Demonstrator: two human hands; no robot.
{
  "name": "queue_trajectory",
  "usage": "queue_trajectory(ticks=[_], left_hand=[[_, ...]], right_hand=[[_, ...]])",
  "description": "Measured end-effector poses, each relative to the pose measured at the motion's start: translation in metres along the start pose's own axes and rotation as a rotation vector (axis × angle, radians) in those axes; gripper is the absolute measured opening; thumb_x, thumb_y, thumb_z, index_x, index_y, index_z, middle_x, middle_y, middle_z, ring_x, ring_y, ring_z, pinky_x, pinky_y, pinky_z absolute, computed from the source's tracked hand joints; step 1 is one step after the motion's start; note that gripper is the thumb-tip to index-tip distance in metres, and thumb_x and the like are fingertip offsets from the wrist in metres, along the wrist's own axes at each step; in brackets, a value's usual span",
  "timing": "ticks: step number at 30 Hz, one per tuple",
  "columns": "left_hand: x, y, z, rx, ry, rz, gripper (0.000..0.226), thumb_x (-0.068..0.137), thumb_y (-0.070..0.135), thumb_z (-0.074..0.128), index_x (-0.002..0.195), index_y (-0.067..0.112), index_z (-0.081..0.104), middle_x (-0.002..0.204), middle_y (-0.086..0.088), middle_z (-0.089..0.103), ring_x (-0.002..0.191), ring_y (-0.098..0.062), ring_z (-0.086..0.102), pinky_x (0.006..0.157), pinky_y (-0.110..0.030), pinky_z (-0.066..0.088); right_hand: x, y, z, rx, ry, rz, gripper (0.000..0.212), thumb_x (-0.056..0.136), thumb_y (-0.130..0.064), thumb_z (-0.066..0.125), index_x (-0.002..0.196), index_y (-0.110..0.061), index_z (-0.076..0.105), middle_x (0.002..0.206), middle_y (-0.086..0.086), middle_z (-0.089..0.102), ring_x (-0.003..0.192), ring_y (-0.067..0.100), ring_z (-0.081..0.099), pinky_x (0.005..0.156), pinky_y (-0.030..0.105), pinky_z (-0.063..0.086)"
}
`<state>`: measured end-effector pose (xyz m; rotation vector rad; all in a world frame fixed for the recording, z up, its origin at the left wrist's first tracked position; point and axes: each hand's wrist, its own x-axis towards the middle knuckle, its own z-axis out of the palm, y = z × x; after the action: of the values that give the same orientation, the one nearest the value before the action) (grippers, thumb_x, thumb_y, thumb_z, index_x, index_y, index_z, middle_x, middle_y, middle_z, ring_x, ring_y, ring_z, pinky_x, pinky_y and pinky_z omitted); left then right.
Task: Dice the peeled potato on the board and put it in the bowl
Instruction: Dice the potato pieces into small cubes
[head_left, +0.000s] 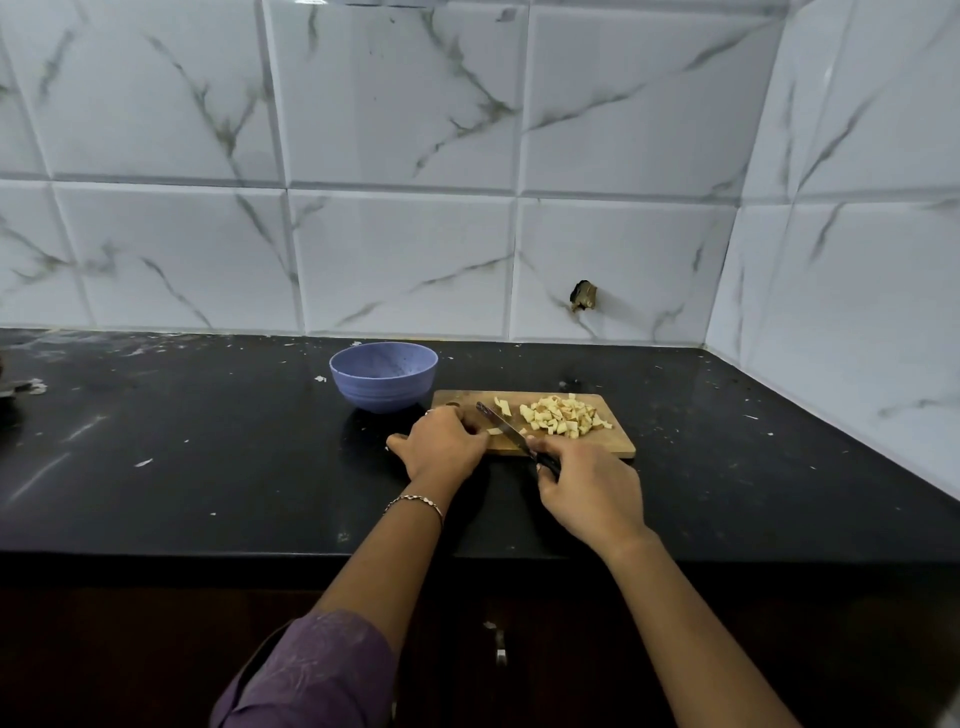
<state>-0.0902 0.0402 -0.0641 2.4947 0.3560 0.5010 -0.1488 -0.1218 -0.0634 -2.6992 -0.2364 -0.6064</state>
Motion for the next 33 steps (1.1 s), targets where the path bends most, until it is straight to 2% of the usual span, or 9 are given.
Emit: queue_trajectory(ticks=[2, 7, 10, 13, 20, 23, 25, 28, 33], left_hand=[[0.001, 0.000, 0.001, -0.006, -0.003, -0.001, 0.022, 0.084, 0.043, 0.062, 0.068, 0.030, 0.054, 0.083, 0.010, 0.064, 0.097, -0.016, 0.061, 0.094, -0.041, 0.027], [0.005, -0.001, 0.005, -0.011, -0.005, 0.003, 0.025, 0.080, 0.052, 0.063, 0.082, 0.027, 0.066, 0.087, 0.007, 0.069, 0.096, -0.016, 0.061, 0.088, -0.041, 0.024], [0.006, 0.000, 0.004, 0.007, 0.013, 0.011, 0.022, 0.082, 0.046, 0.062, 0.075, 0.025, 0.061, 0.085, 0.007, 0.068, 0.094, -0.017, 0.061, 0.088, -0.040, 0.025], [0.005, 0.000, 0.005, 0.022, 0.025, 0.028, 0.028, 0.084, 0.041, 0.061, 0.064, 0.024, 0.051, 0.084, 0.006, 0.067, 0.093, -0.018, 0.061, 0.087, -0.039, 0.025], [0.009, 0.001, 0.010, 0.085, 0.048, 0.080, 0.019, 0.088, 0.045, 0.058, 0.083, 0.027, 0.065, 0.089, 0.006, 0.068, 0.097, -0.017, 0.061, 0.089, -0.040, 0.026], [0.010, 0.000, 0.012, 0.088, 0.051, 0.090, 0.022, 0.088, 0.048, 0.059, 0.083, 0.028, 0.064, 0.090, 0.007, 0.068, 0.098, -0.017, 0.061, 0.089, -0.040, 0.026], [0.010, -0.001, 0.013, 0.077, 0.045, 0.093, 0.023, 0.088, 0.048, 0.059, 0.088, 0.028, 0.068, 0.091, 0.007, 0.069, 0.098, -0.016, 0.061, 0.087, -0.040, 0.024], [0.009, -0.002, 0.013, 0.063, 0.040, 0.089, 0.021, 0.087, 0.043, 0.056, 0.091, 0.028, 0.070, 0.092, 0.008, 0.069, 0.100, -0.016, 0.061, 0.086, -0.039, 0.023], [0.007, 0.000, 0.009, 0.041, 0.006, 0.054, 0.020, 0.087, 0.042, 0.057, 0.095, 0.030, 0.070, 0.096, 0.008, 0.069, 0.102, -0.016, 0.061, 0.092, -0.040, 0.025]], right_hand=[[0.002, -0.003, 0.001, -0.029, 0.009, -0.031, 0.037, 0.096, -0.031, 0.059, 0.131, -0.041, 0.058, 0.107, -0.015, 0.069, 0.099, 0.006, 0.063, 0.071, 0.020, 0.040], [0.007, -0.012, 0.009, -0.071, 0.001, -0.093, 0.036, 0.095, -0.025, 0.058, 0.130, -0.035, 0.060, 0.108, -0.011, 0.069, 0.101, 0.010, 0.063, 0.082, 0.027, 0.050], [0.008, -0.016, 0.011, -0.084, 0.016, -0.101, 0.038, 0.095, -0.020, 0.057, 0.131, -0.033, 0.060, 0.105, -0.009, 0.069, 0.098, 0.011, 0.063, 0.080, 0.027, 0.051], [0.006, -0.018, 0.013, -0.129, 0.027, -0.123, 0.039, 0.095, -0.017, 0.056, 0.132, -0.030, 0.059, 0.099, -0.007, 0.068, 0.092, 0.012, 0.064, 0.075, 0.028, 0.053], [0.002, -0.015, 0.012, -0.157, 0.050, -0.118, 0.038, 0.096, -0.014, 0.053, 0.132, -0.028, 0.056, 0.099, -0.006, 0.068, 0.089, 0.014, 0.065, 0.071, 0.029, 0.052], [-0.001, -0.009, 0.013, -0.113, 0.088, -0.057, 0.034, 0.097, -0.018, 0.053, 0.127, -0.031, 0.060, 0.099, -0.010, 0.069, 0.087, 0.010, 0.065, 0.072, 0.028, 0.053], [-0.002, -0.004, 0.011, -0.044, 0.103, -0.004, 0.030, 0.099, -0.024, 0.053, 0.126, -0.034, 0.061, 0.098, -0.012, 0.069, 0.087, 0.008, 0.065, 0.070, 0.026, 0.048], [-0.003, 0.001, 0.006, 0.092, 0.052, 0.062, 0.033, 0.100, -0.031, 0.051, 0.131, -0.039, 0.058, 0.101, -0.012, 0.069, 0.090, 0.009, 0.063, 0.069, 0.027, 0.041], [-0.004, 0.006, 0.004, 0.166, -0.004, 0.093, 0.036, 0.100, -0.036, 0.050, 0.135, -0.041, 0.055, 0.106, -0.013, 0.069, 0.092, 0.009, 0.063, 0.068, 0.026, 0.043]])
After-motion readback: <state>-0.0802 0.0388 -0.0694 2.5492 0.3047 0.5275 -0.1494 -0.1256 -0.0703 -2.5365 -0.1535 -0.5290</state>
